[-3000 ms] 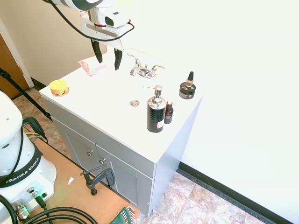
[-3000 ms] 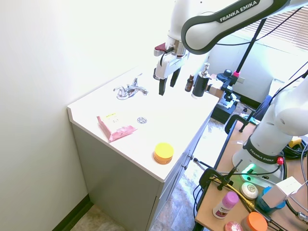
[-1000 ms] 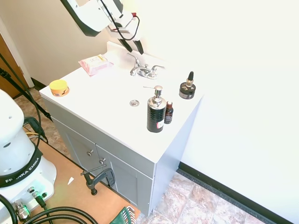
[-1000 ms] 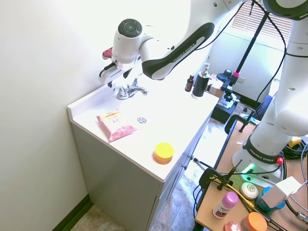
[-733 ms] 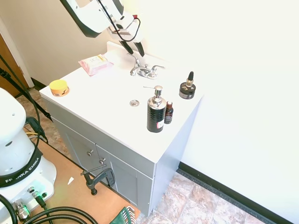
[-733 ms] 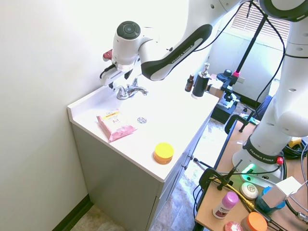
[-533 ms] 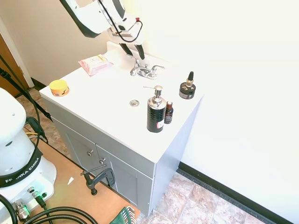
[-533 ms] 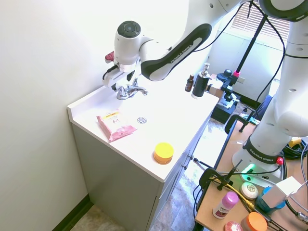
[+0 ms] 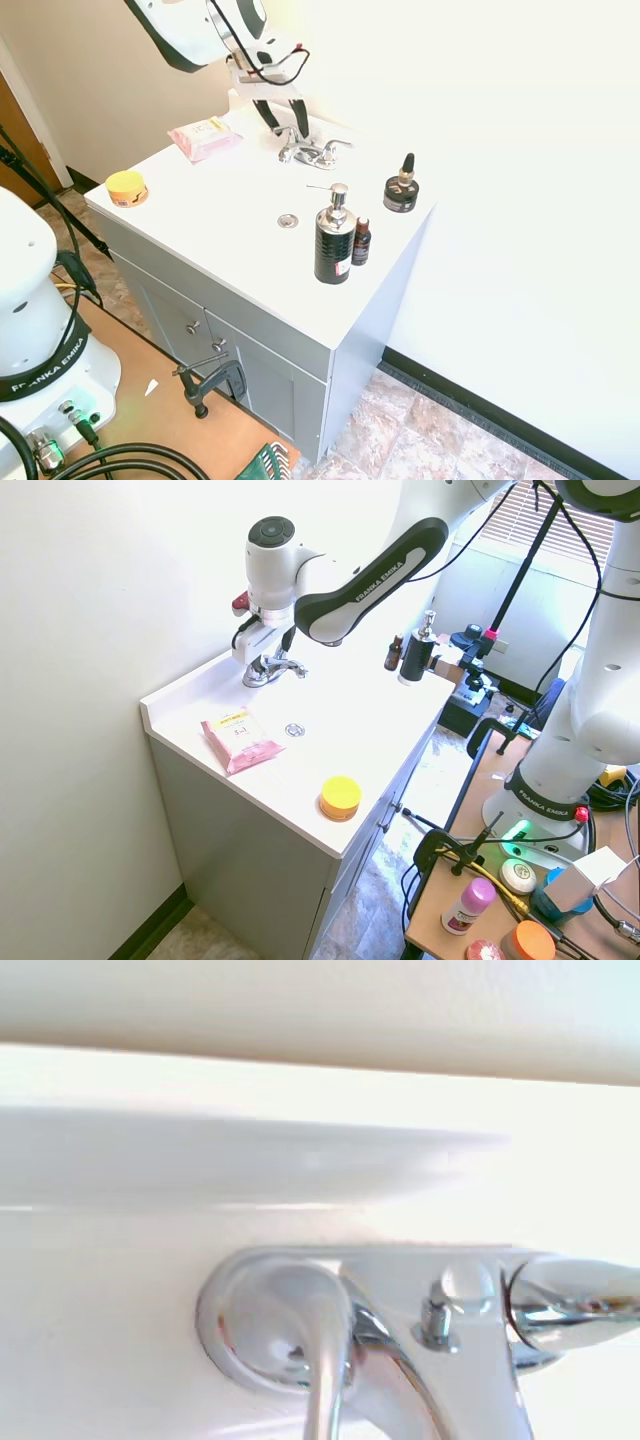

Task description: Turn on the hot water

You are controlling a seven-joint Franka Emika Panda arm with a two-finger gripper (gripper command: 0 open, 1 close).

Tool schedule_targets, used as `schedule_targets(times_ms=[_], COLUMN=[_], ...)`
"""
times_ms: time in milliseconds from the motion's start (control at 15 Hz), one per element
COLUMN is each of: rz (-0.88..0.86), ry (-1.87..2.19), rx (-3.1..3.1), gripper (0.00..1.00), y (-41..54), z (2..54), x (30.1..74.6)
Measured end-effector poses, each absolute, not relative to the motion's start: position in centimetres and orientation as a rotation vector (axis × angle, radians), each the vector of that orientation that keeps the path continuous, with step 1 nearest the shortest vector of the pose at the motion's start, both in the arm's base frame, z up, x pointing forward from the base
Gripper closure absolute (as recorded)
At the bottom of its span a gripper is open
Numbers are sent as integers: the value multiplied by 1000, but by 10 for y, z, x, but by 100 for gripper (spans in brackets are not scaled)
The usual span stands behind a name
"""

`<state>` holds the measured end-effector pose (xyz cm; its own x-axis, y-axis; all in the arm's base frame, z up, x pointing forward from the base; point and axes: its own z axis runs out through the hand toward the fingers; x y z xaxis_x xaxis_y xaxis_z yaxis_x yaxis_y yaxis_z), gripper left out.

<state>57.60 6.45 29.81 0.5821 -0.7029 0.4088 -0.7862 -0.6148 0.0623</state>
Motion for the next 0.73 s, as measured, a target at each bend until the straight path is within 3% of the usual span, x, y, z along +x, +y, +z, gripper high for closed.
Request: schedule_targets(times_ms=[400,733], rz=[490,333], ry=[-1243,-1227], rx=[2562,2668], gripper=[0,0], y=[58,47], z=[300,319], x=[571,537])
